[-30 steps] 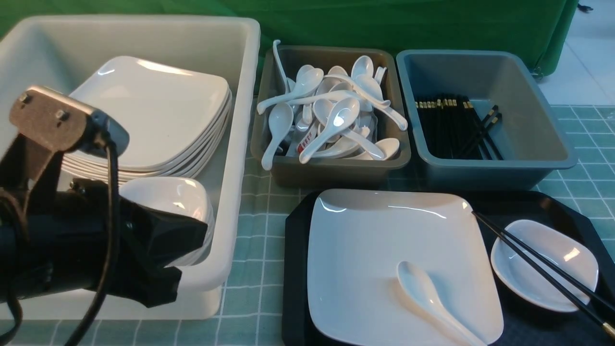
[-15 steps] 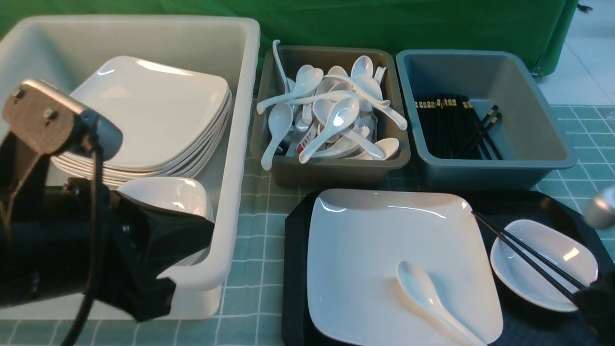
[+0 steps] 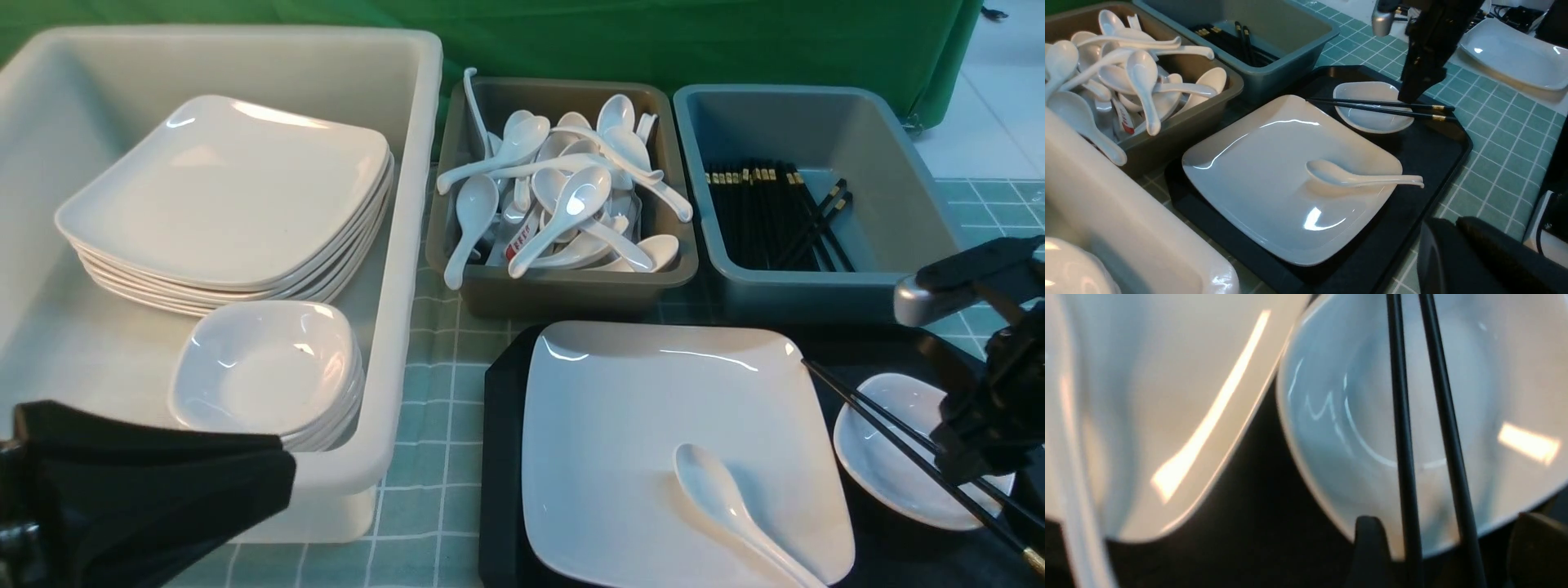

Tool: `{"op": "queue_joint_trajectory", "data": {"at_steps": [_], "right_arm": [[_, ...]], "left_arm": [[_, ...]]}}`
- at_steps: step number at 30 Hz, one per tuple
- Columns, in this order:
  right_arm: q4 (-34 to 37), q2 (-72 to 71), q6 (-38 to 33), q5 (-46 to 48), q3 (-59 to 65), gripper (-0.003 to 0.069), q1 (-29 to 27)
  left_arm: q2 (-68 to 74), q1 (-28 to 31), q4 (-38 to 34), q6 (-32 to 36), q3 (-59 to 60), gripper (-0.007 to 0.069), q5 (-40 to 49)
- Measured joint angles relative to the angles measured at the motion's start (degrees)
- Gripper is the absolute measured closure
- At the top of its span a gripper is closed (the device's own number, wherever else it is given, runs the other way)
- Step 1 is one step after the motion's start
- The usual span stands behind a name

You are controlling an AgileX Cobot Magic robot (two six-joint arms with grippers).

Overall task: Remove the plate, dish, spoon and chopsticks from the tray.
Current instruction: Use the right arm to grab a pair of chopsticks from the plate, then use the right arm to put the chopsticks into the small storage box on the right

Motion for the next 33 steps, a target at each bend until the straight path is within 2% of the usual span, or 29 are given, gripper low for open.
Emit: {"op": "queue_joint_trajectory", "data": {"at_steps": [11,15,16,18,19,20,21,24,27,28,30,33], "right_arm": [[-0.2,9.7,-1.2,-9.3,0.0,0.0169,-0.6],[-0.2,11.6,-2.8,-9.3,0.0,0.0291,-0.6],[-0.2,11.7,-2.8,-9.3,0.0,0.03,-0.6],[-0.2,11.8,-3.2,-8.9,0.0,0.0423,-0.6],[-0.2,11.8,-3.5,-8.8,0.0,0.0445,-0.6],[-0.2,11.7,-4.6,-8.0,0.0,0.0524,-0.6],[-0.2,11.5,-5.1,-7.2,0.0,0.0541,-0.6],[-0.1,9.9,-6.9,-4.6,0.0,0.0536,-0.2],[0.0,4.2,-12.7,1.1,-0.5,0.0536,3.8],[0.1,2.4,-12.7,1.3,-1.0,0.0536,5.1],[0.6,-0.4,-10.4,0.0,-3.7,0.0536,7.8],[3.6,-1.1,-4.0,-5.1,-10.7,0.0536,8.5]], "left_arm": [[-0.6,-0.1,0.0,0.4,0.0,0.0607,0.6],[-0.6,-0.1,0.0,0.4,0.0,0.0607,0.6],[-0.6,-0.1,0.0,0.4,0.0,0.0607,0.6],[-0.6,-0.1,0.0,0.4,0.0,0.0607,0.6],[-0.6,-0.1,0.0,0.4,0.0,0.0607,0.6],[-0.6,-0.1,0.0,0.5,0.0,0.0607,0.6],[-0.6,-0.1,0.0,0.5,0.0,0.0607,0.6],[-0.6,-0.1,0.0,0.7,0.0,0.0607,0.6],[-0.6,-0.1,0.0,0.9,0.0,0.0607,-0.1],[-0.6,-0.1,0.0,0.9,0.0,0.0607,-0.8],[-0.6,-0.1,0.0,1.0,0.0,0.0607,-3.3],[-0.6,-0.1,-0.1,1.3,0.0,0.0607,-7.5]]}}
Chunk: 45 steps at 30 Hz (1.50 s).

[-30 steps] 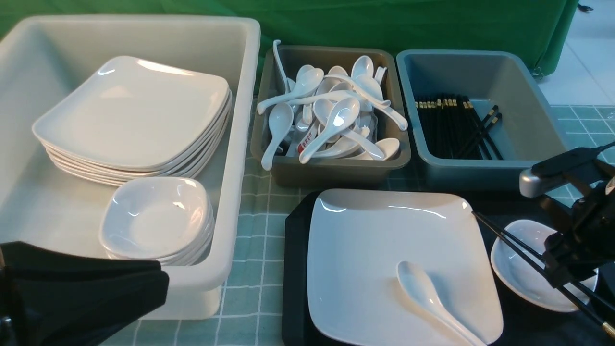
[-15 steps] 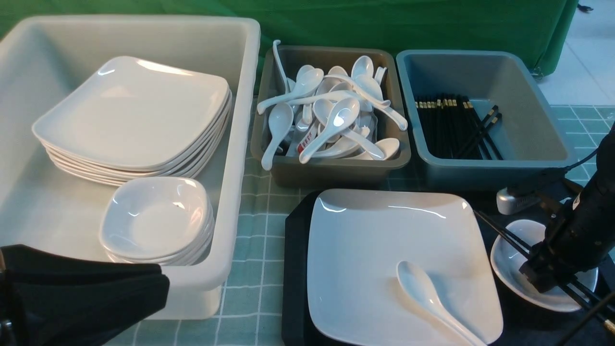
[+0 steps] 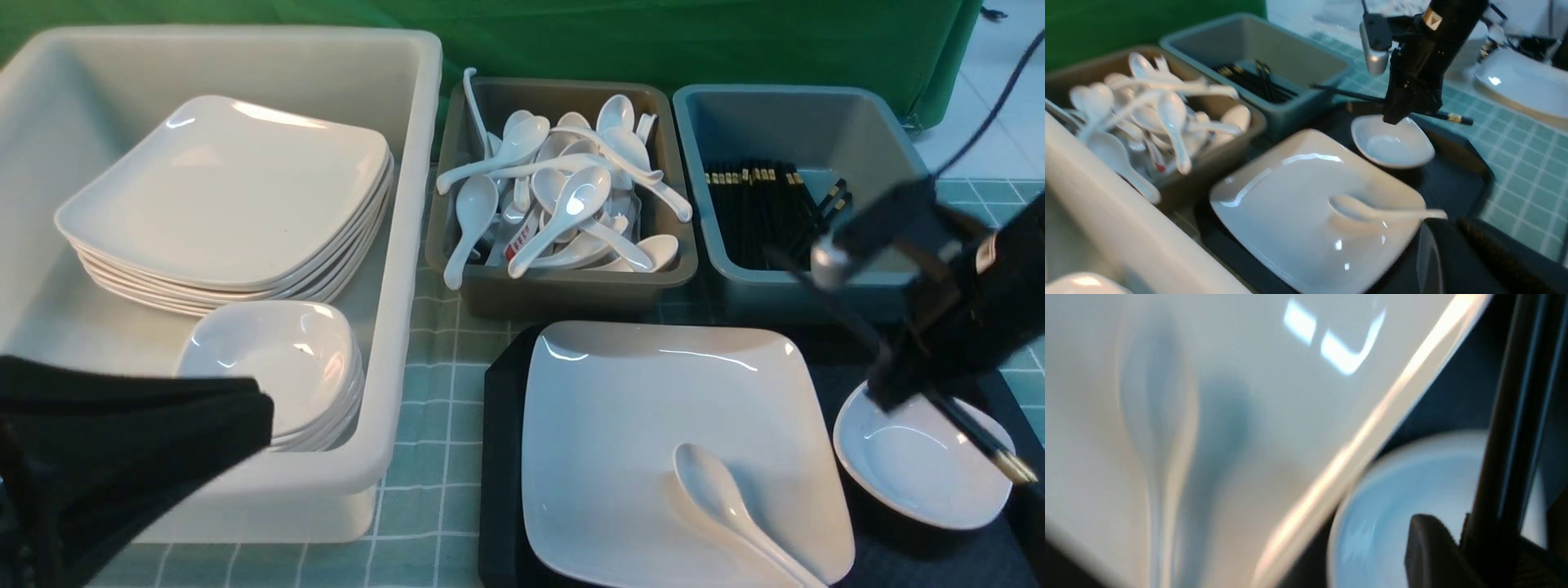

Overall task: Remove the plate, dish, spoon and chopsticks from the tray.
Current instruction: Use the right arm to put the chopsticks into the small storage box on the right, then use the right arm to grab a soup spoon from the plate

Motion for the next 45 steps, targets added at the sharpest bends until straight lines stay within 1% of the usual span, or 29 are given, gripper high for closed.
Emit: {"op": "queue_joint_trajectory", "data": {"at_steps": [2,3,4,5,6,8,10,11,12,14,15,19,20,22,24,25,26,28,29,30,31,32,33,38,40,41,42,43,45], "right_arm": [[1.2,0.8,2.4,-2.7,-3.2,0.0536,-0.5],[4.1,4.0,6.0,-6.6,-9.5,0.0536,-2.1],[5.7,6.3,7.6,-8.5,-13.3,0.0536,-3.4],[6.9,8.4,8.9,-9.8,-17.2,0.0536,-4.1],[7.4,9.0,9.4,-10.4,-18.0,0.0536,-4.5],[9.6,18.1,13.5,-12.8,-29.3,0.0536,-7.3],[9.7,23.4,15.6,-13.0,-35.1,0.0536,-8.2],[9.7,23.9,15.9,-13.0,-35.1,0.0536,-8.3],[9.6,27.9,18.0,-12.6,-39.3,0.0536,-8.9],[8.9,31.5,19.4,-10.9,-42.1,0.0517,-9.1],[8.6,32.9,19.7,-9.9,-42.8,0.0477,-9.1],[7.9,33.8,19.8,-6.0,-43.1,0.0247,-9.1],[7.5,33.4,19.8,-5.1,-43.2,0.0205,-9.1],[6.0,31.9,19.4,-2.4,-43.5,0.0151,-9.1],[4.7,29.3,19.0,1.3,-43.5,0.0153,-9.1],[4.1,27.6,18.2,4.0,-43.6,0.0174,-9.0],[3.4,25.6,17.3,7.5,-43.5,0.0214,-8.7],[3.1,23.5,16.2,10.3,-43.1,0.0252,-8.3],[2.5,19.2,14.5,14.0,-40.7,0.0312,-7.1],[2.3,17.1,13.5,16.0,-38.8,0.034,-5.9],[2.0,13.0,12.5,18.2,-33.7,0.0363,-3.4],[2.0,12.4,12.3,18.5,-33.0,0.0365,-3.4],[1.7,9.4,11.8,19.9,-29.0,0.0374,-1.0],[1.5,0.9,11.8,20.1,-10.8,0.0382,6.9],[1.4,-2.2,13.1,17.0,-0.5,0.0384,11.1],[1.3,-2.6,13.3,16.7,0.8,0.0384,11.3],[1.3,-3.2,13.9,14.6,5.7,0.0381,13.9],[1.3,-3.2,13.9,14.0,6.8,0.0377,14.4],[1.3,-2.5,15.3,8.9,12.5,0.0316,17.1]], "left_arm": [[0.0,0.0,0.0,0.0,0.0,0.0607,-1.3],[0.0,0.0,0.0,0.0,0.0,0.0607,-3.5],[0.0,0.0,0.0,0.0,0.0,0.0607,-4.2],[0.0,0.0,0.0,0.0,0.0,0.0607,-4.5],[0.0,0.0,0.0,0.0,0.0,0.0607,-4.5],[0.0,0.0,-0.1,0.0,0.0,0.0607,-4.6],[0.0,0.0,-0.1,0.0,0.0,0.0607,-3.9],[0.0,0.0,-0.1,0.0,0.0,0.0607,-3.8],[0.0,0.0,-0.1,0.0,0.0,0.0607,-3.4],[0.0,0.0,-0.1,0.0,0.0,0.0607,-2.5],[0.0,0.0,-0.1,0.0,0.0,0.0607,-2.1],[0.0,0.0,0.3,0.0,0.0,0.0607,-1.5],[0.0,0.0,0.7,0.0,0.0,0.0607,-1.5],[0.0,0.0,2.3,0.0,0.0,0.0607,-1.5],[0.0,0.0,4.0,0.0,0.0,0.0607,-1.5],[0.0,0.0,4.5,0.0,0.0,0.0607,-1.5],[0.0,0.0,4.9,0.0,0.0,0.0607,-1.5],[0.0,0.0,5.2,-0.1,0.0,0.0607,-1.5],[0.0,0.0,5.6,-0.1,0.0,0.0607,-1.4],[0.0,0.0,5.6,-0.1,0.0,0.0607,-1.4],[0.0,0.0,5.7,-0.1,0.0,0.0607,-1.4],[0.0,0.0,5.7,-0.1,0.0,0.0607,-1.4],[0.0,0.0,5.8,-0.1,0.0,0.0607,-1.4],[0.0,0.0,5.8,-0.1,0.0,0.0607,-1.4],[0.0,0.0,5.8,-0.1,0.0,0.0607,-1.4],[0.0,0.0,5.8,-0.1,0.0,0.0607,-1.4],[0.0,0.0,5.8,-0.1,0.0,0.0607,-1.4],[0.0,0.0,5.8,-0.1,0.0,0.0607,-1.4],[0.0,0.0,5.8,-0.1,0.0,0.0607,-1.4]]}}
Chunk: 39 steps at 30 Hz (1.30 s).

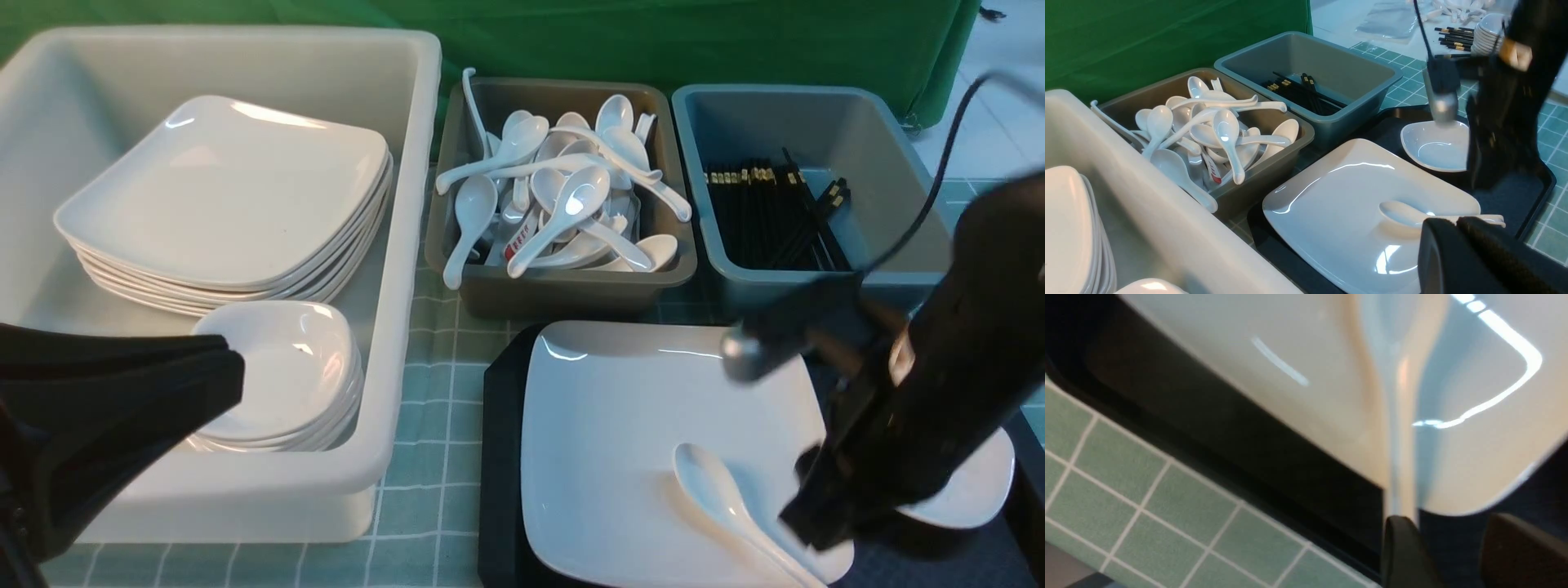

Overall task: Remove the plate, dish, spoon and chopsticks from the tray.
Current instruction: Use the right arm to grab a soup spoon from the plate, then use the right arm to put the soup spoon into the small storage box in the middle

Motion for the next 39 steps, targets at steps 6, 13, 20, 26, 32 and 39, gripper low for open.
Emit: {"op": "queue_joint_trajectory", "data": {"at_steps": [6,13,20,26,32,39], "right_arm": [[-0.1,3.6,1.4,-7.1,3.1,0.0195,1.6],[-1.9,9.9,2.1,-14.0,3.3,0.0264,1.6],[-2.8,12.1,3.7,-15.9,2.8,0.0284,1.6],[-2.9,12.3,3.0,-16.7,2.8,0.0461,1.6],[-2.4,11.2,2.5,-13.1,-0.8,0.0461,1.7],[-0.3,8.1,4.8,-23.8,-17.8,0.0461,-0.1]], "left_arm": [[0.0,0.0,0.0,0.0,0.0,0.0607,0.0],[0.0,0.0,-0.1,0.1,0.0,0.0607,0.0],[0.0,0.0,-0.1,0.1,0.0,0.0607,0.0],[0.0,0.0,-0.4,0.1,0.0,0.0607,0.0],[0.0,0.0,-1.5,0.6,0.0,0.0607,0.0],[0.0,0.0,-1.5,1.6,0.0,0.0607,-0.4]]}}
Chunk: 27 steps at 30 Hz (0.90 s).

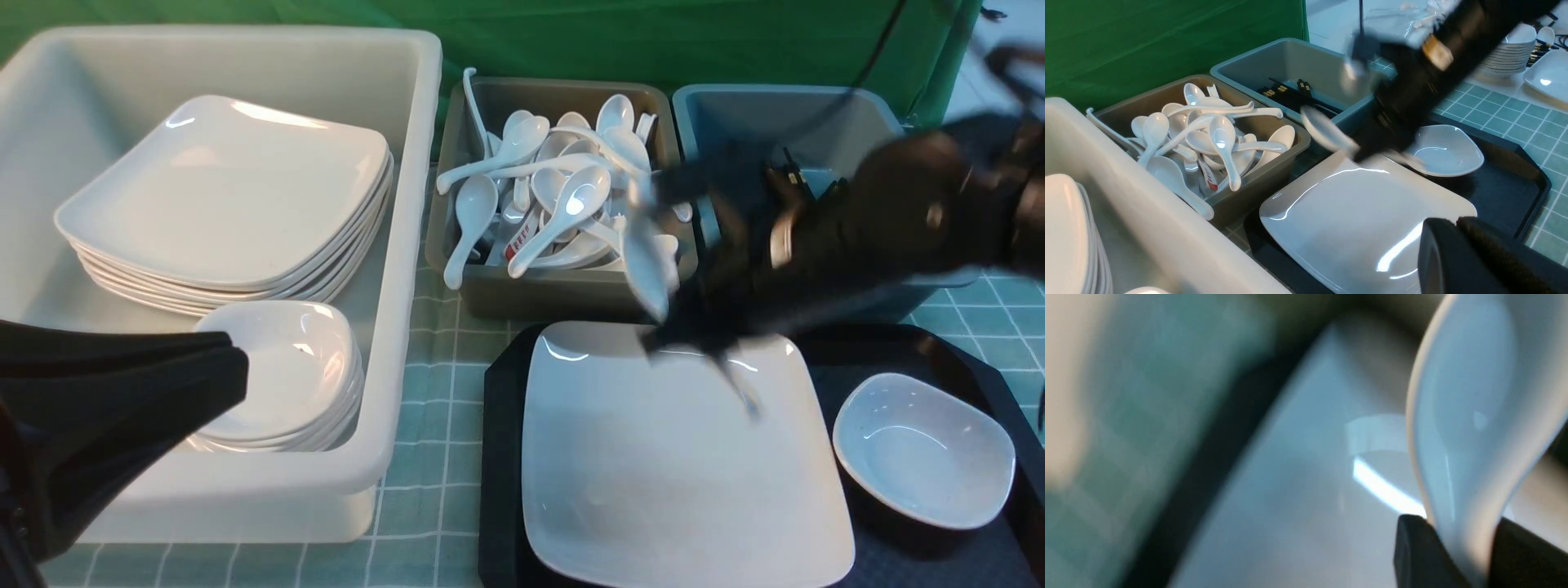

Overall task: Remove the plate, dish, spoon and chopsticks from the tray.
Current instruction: Use the right arm to put the soup spoon into the small storage box in the middle

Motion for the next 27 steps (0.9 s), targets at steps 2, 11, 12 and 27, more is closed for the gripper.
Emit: {"op": "queue_joint_trajectory", "data": {"at_steps": [2,11,12,27], "right_arm": [[0.1,4.5,1.4,-4.6,-8.4,0.0461,-2.6],[0.2,27.8,10.2,-5.6,-36.4,0.0372,-8.5],[0.2,28.4,10.7,-5.1,-37.2,0.035,-8.7],[-4.3,9.8,-4.7,31.5,-36.1,0.0517,-5.9]], "left_arm": [[0.0,0.0,0.0,0.0,0.0,0.0607,-0.3],[0.0,0.0,0.0,0.1,0.0,0.0607,-1.1],[0.0,0.0,0.0,0.1,0.0,0.0607,-1.1],[1.6,0.0,0.0,0.1,0.0,0.0607,1.4]]}}
